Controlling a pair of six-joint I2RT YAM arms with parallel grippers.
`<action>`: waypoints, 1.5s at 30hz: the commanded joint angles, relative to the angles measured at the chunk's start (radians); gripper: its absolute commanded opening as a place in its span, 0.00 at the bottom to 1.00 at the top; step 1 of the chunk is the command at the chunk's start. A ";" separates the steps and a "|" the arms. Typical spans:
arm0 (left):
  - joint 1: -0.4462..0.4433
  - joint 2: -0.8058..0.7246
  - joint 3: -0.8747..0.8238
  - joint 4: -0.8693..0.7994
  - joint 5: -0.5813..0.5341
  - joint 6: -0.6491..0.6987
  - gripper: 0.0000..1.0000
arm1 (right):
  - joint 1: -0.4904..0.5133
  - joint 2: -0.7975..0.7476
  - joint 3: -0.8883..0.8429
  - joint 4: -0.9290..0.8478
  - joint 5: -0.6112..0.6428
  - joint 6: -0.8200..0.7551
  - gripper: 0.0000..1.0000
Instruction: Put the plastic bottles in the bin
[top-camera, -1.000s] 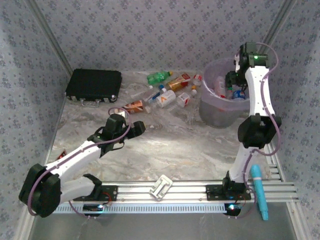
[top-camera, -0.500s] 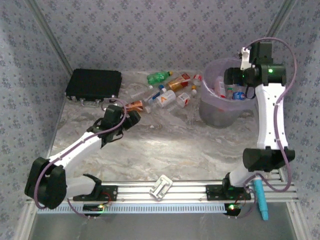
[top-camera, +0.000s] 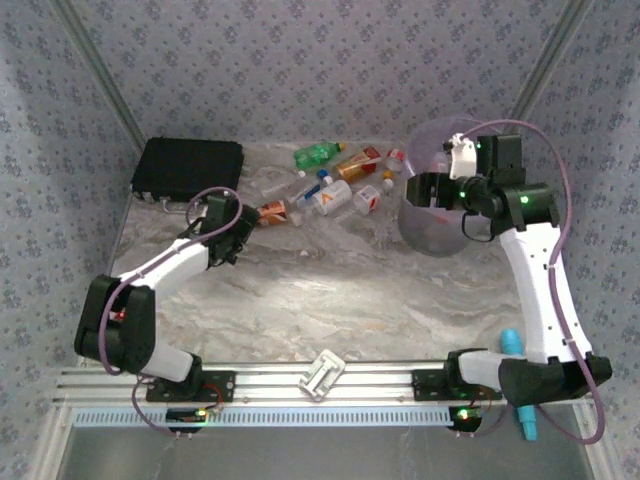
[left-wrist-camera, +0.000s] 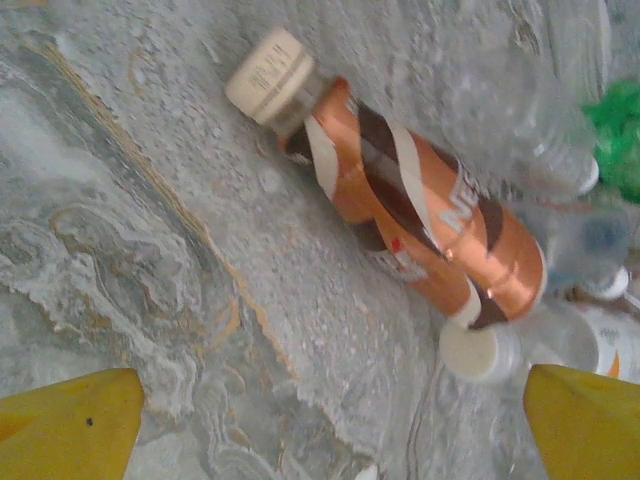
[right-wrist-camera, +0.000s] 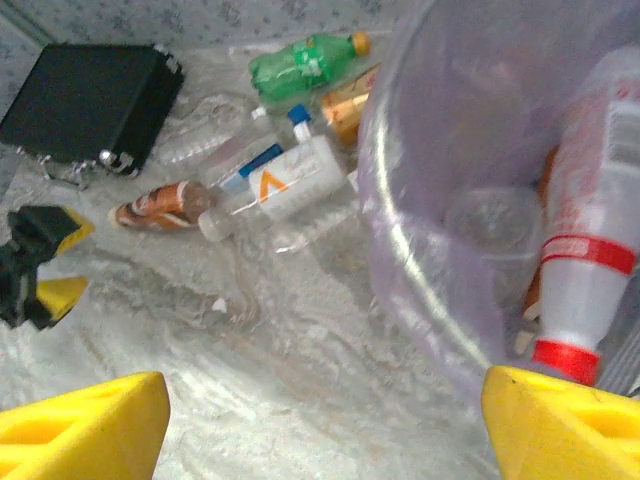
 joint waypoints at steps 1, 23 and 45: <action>0.030 0.064 0.053 0.061 0.015 -0.108 0.97 | 0.006 -0.051 -0.047 0.027 -0.044 0.031 0.84; 0.058 0.397 0.236 0.129 0.039 -0.332 0.71 | 0.005 -0.123 -0.112 -0.005 0.029 0.011 0.83; 0.051 0.155 0.198 -0.011 -0.008 -0.111 0.31 | 0.032 -0.142 -0.111 0.018 -0.046 0.003 0.80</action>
